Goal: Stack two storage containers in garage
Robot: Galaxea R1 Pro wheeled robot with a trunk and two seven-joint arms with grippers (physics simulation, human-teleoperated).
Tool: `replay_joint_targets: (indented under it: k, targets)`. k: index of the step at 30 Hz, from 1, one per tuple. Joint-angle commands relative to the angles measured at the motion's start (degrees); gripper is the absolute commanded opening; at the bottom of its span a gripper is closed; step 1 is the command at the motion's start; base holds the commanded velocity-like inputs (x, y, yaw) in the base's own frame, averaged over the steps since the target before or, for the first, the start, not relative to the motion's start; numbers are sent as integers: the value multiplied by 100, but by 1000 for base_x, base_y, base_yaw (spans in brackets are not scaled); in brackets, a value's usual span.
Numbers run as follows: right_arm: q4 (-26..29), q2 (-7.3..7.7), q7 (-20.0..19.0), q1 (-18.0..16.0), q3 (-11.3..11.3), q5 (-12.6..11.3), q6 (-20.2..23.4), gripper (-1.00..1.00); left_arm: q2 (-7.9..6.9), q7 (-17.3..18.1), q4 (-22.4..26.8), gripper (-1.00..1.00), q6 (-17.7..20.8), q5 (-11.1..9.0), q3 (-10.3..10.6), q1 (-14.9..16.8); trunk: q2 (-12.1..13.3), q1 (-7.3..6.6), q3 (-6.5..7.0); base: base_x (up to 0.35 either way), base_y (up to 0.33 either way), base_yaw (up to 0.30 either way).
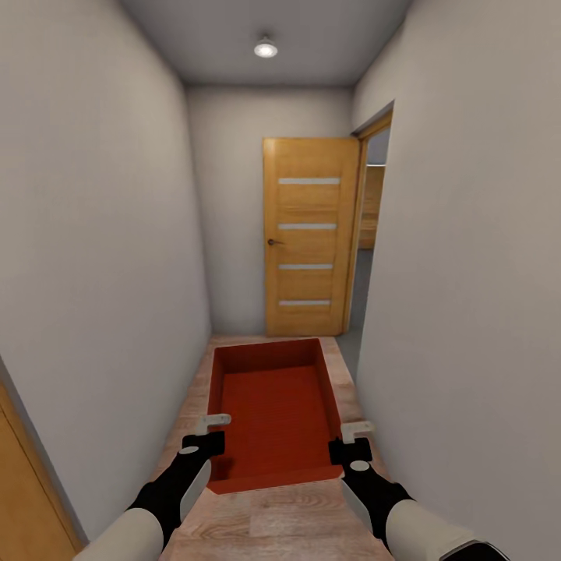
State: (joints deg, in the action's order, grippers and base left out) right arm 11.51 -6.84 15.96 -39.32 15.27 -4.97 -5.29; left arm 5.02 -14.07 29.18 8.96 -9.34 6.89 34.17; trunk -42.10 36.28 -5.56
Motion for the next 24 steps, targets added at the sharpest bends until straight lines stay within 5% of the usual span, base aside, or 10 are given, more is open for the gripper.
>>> replay_joint_targets:
  k: [1, 24]
  targets:
    - [9, -316, -14, -5, -156, -12, -33, -100, -1, -140, 18, -100, 44, -311, -59, 3, -7, 5, -9, 326, 0, 0]
    - [9, -316, -14, -5, -156, -13, -32, -100, -7, -140, 18, -100, 44, -308, -60, 2, -7, 5, -9, 326, 0, 0]
